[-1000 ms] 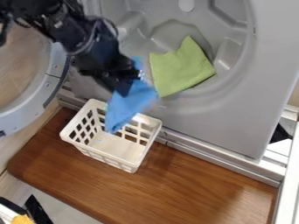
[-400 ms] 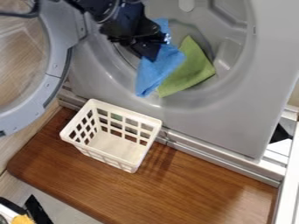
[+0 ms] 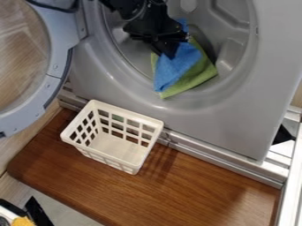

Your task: Picked the blue cloth from the basket and put it in te washing machine

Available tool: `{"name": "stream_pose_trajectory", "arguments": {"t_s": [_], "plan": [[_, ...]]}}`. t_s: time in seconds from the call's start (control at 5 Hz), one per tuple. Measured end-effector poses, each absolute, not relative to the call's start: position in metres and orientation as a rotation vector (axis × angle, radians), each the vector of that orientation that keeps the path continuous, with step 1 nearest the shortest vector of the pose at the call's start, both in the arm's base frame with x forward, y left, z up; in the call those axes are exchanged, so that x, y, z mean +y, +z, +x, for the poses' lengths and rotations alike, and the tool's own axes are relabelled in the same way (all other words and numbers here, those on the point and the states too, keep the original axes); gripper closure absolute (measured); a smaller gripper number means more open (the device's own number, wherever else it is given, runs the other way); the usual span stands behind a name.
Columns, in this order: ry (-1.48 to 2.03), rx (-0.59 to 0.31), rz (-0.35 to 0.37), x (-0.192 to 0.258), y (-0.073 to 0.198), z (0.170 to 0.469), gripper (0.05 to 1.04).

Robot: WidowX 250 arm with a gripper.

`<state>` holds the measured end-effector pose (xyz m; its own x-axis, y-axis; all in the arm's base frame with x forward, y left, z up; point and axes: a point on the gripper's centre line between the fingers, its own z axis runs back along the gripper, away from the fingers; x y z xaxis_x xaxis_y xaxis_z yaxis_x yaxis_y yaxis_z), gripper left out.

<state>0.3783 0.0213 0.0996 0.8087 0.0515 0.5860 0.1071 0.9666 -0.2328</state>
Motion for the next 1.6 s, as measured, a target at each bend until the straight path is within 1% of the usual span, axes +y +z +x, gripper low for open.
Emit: {"name": "stream_pose_trajectory", "arguments": {"t_s": [0.2, 0.4, 0.6, 0.8, 1.0, 1.2, 1.4, 1.6], "plan": [[-0.031, -0.628, -0.243, 0.021, 0.09, 0.393, 0.978], [-0.038, -0.625, -0.217, 0.02, 0.086, 0.405, 0.945], [-0.012, -0.604, -0.21, 0.02, 0.086, 0.405, 0.74], [0.009, -0.595, -0.223, 0.018, 0.083, 0.403, 0.429], [0.024, -0.573, -0.202, 0.018, 0.077, 0.399, 0.137], [0.025, -0.565, -0.209, 0.016, 0.075, 0.397, 0.078], [0.025, -0.571, -0.209, 0.016, 0.078, 0.395, 0.083], [0.027, -0.6, -0.204, 0.019, 0.093, 0.386, 0.084]]}}
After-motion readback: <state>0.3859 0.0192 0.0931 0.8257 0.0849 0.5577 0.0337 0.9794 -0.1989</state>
